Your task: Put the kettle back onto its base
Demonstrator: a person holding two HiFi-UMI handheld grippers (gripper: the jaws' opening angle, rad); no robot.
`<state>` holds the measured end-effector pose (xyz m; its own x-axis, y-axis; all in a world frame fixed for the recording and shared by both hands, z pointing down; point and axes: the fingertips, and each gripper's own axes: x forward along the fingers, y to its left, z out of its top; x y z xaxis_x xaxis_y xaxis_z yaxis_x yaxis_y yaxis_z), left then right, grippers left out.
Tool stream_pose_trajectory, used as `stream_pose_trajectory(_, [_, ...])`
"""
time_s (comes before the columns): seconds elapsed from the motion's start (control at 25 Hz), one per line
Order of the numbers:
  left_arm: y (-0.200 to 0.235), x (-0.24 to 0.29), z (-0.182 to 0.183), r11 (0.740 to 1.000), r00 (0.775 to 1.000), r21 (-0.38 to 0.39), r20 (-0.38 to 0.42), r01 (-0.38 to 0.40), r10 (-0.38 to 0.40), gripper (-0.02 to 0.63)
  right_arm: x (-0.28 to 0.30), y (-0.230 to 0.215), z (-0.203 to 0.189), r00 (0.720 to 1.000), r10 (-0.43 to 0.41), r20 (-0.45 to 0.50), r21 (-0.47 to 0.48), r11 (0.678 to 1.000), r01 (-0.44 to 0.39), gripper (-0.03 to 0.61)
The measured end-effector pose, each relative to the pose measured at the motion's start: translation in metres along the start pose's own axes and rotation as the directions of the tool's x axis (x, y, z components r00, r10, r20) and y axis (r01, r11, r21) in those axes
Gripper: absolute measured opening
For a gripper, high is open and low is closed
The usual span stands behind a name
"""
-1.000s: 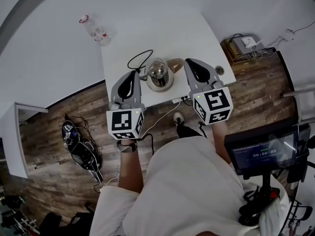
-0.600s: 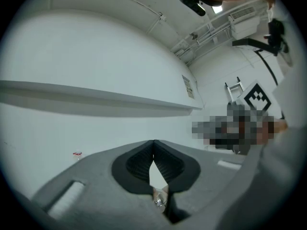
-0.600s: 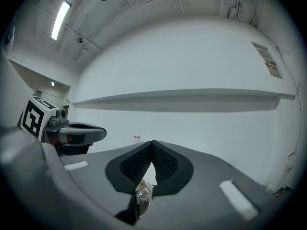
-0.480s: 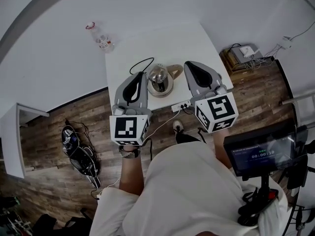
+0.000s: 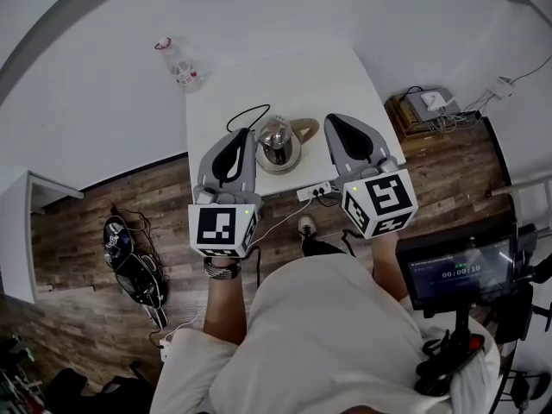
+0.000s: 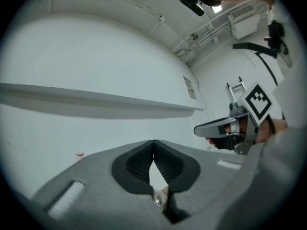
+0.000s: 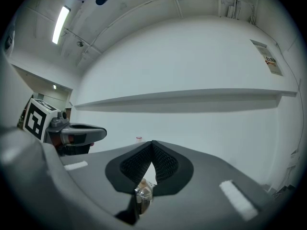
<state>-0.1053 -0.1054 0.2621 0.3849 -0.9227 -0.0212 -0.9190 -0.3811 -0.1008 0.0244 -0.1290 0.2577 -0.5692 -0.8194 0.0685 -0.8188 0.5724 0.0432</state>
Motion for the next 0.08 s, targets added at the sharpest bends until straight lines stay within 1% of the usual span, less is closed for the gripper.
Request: stream_pose_trajectory(0.08, [0.0016,-0.0018,0.0007,1.0,1.0,0.002,-0.001,-0.005,0.005,0.006,-0.0003,0.0001,0.0003,1.0,0.002,0.0,0.004,1.0,-0.002,0.002])
